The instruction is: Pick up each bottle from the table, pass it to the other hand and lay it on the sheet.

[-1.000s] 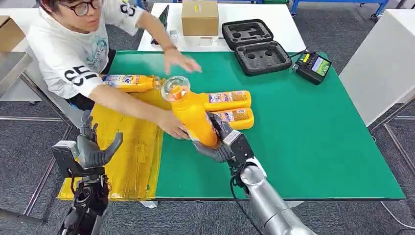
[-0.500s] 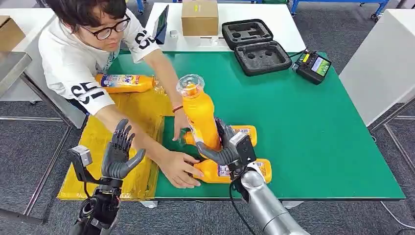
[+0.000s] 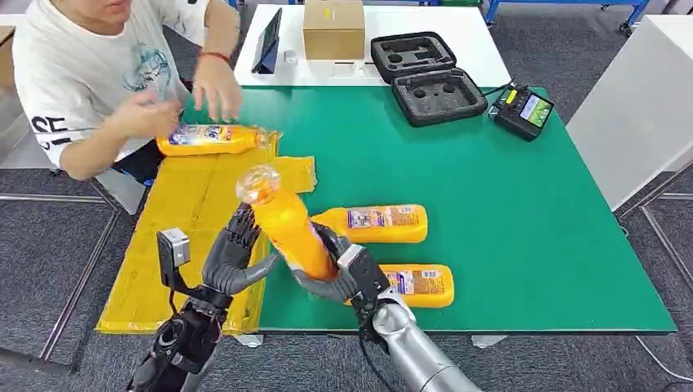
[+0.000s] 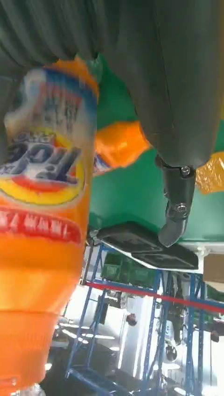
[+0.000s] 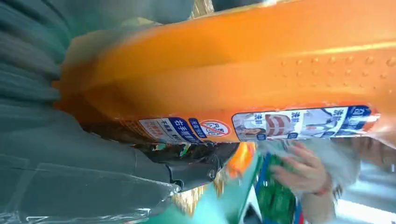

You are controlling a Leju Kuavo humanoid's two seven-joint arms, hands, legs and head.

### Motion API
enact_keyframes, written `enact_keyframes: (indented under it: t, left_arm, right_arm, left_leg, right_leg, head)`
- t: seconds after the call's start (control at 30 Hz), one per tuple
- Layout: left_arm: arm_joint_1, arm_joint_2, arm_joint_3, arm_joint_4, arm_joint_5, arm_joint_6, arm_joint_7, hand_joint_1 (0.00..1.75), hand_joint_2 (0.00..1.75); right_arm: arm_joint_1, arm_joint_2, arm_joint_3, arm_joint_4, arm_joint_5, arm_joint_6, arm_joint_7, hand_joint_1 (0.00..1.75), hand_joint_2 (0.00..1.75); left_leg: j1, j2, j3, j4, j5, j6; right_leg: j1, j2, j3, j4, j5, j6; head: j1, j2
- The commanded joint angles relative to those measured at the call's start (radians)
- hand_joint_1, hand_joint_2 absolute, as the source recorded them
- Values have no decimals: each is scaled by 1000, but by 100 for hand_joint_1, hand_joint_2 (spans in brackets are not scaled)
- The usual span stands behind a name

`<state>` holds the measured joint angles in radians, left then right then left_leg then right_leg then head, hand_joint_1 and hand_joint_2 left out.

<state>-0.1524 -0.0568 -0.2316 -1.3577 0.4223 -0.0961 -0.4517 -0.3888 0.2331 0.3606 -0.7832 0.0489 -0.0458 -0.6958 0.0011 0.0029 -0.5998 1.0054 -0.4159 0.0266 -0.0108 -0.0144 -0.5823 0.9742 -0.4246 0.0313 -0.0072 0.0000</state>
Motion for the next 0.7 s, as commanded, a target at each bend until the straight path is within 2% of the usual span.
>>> enact_keyframes:
  t: [0.03,0.2,0.53,0.7]
  left_arm:
    - [-151,-11,-83,148,18,-15,19,0,175]
    - [-179,-12,-93,168,52,-34,38,0,175]
    - [-135,1,-129,97,82,-73,61,0,175]
    - [-139,2,-122,81,27,8,50,0,175]
  right_arm:
    - [-42,35,145,97,56,-78,1,175,175]
    - [-40,43,168,114,61,-79,15,175,175]
    - [-60,42,113,150,37,-119,51,175,175]
    - [-64,40,83,141,27,-147,73,175,175]
  left_leg:
    - [1,-1,0,0,0,-1]
    - [1,-3,1,0,0,-1]
    - [0,-1,0,0,0,-1]
    - [0,-1,0,0,0,-1]
  right_leg:
    - [1,-1,1,0,-1,-1]
    - [1,-2,2,0,-1,-1]
    - [0,0,0,0,0,-1]
    - [0,0,0,0,0,-1]
  head:
    - [0,0]
    - [1,0]
    - [0,0]
    - [0,0]
